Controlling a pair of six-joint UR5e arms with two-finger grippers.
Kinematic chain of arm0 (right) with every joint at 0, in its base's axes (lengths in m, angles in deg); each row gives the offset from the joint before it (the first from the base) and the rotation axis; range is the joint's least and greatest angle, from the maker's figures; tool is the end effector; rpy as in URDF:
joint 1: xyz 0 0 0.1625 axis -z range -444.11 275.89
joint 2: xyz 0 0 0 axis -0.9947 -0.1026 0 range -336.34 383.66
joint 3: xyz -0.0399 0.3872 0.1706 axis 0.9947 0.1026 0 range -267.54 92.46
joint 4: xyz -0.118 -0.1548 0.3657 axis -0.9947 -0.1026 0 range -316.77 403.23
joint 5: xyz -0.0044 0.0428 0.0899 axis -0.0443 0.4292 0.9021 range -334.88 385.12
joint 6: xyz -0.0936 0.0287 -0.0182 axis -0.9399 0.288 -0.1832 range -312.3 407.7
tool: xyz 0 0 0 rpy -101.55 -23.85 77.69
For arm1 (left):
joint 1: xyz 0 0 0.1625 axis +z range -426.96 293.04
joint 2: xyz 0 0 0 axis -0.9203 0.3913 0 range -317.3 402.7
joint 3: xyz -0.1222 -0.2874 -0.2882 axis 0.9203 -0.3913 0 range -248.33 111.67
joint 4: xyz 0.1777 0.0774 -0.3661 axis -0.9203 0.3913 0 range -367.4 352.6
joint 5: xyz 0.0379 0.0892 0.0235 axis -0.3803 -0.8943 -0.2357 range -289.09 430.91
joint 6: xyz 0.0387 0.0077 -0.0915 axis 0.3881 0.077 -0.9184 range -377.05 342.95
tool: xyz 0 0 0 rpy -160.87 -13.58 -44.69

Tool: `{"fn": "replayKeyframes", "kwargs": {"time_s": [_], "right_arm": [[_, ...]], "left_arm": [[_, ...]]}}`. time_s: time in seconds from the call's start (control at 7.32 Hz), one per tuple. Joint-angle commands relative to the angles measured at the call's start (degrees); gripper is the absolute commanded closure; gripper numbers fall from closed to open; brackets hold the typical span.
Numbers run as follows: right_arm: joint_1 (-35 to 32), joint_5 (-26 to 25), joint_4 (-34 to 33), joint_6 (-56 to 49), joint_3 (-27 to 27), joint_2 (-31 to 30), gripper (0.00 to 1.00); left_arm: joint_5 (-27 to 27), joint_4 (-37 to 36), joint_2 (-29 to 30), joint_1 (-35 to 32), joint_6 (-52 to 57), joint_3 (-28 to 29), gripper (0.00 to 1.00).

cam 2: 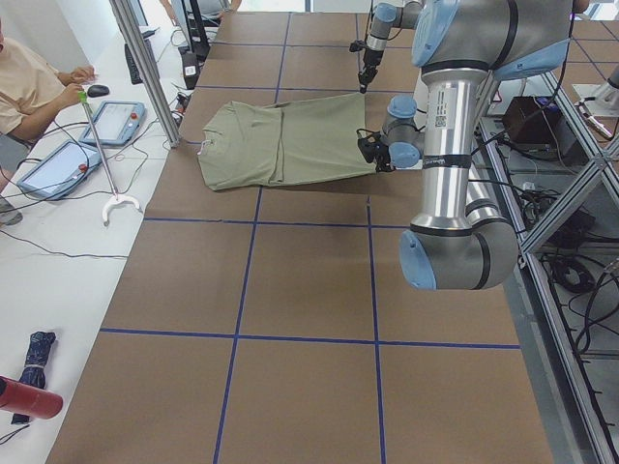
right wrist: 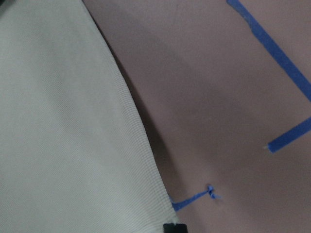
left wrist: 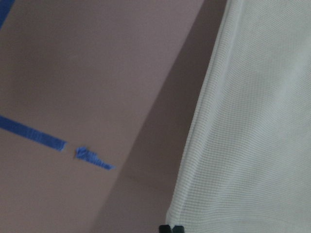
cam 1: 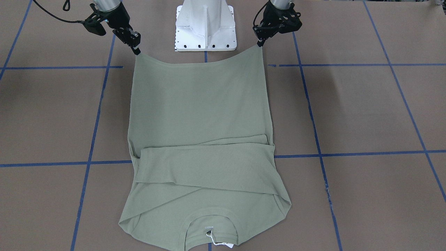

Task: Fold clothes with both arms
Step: 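Grasp both hem corners with the left and right grippers, then lift the hem with both grippers and fold it toward the collar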

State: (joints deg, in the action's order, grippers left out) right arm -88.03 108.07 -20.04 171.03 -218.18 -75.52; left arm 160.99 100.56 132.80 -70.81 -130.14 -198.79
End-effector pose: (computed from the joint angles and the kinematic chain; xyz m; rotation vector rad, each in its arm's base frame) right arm -0.3924 -0.1727 0.3447 -0.1517 -1.0296 0.6542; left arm 0.4259 -0.1620 0.2994 -0.1734 1.0154 -0.4276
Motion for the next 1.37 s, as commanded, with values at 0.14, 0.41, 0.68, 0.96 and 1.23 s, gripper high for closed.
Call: {"fn": "replayKeyframes", "kwargs": {"time_s": [0.14, 0.41, 0.68, 0.96, 1.23], "right_arm": [[4.2, 0.1, 0.0, 0.1, -5.5, -3.6, 1.00], [-3.4, 0.1, 0.0, -0.7, -6.6, -3.7, 1.00], [-13.4, 2.9, 0.0, -12.4, -0.2, 1.4, 1.00], [-31.2, 16.7, -6.4, -22.0, 12.3, 16.1, 1.00], [-40.0, 18.4, -17.8, -35.6, 23.6, 30.5, 1.00]], "left_arm": [[-0.1, 0.0, -3.8, 2.3, -3.4, -5.3, 1.00], [0.4, -0.5, -2.8, -1.8, -2.8, -9.7, 1.00], [1.8, -1.0, 8.8, -13.9, 7.6, -2.9, 1.00], [6.6, -3.5, 18.2, -26.8, 18.4, 9.1, 1.00], [8.4, -1.7, 21.9, -37.0, 28.4, 18.8, 1.00]]}}
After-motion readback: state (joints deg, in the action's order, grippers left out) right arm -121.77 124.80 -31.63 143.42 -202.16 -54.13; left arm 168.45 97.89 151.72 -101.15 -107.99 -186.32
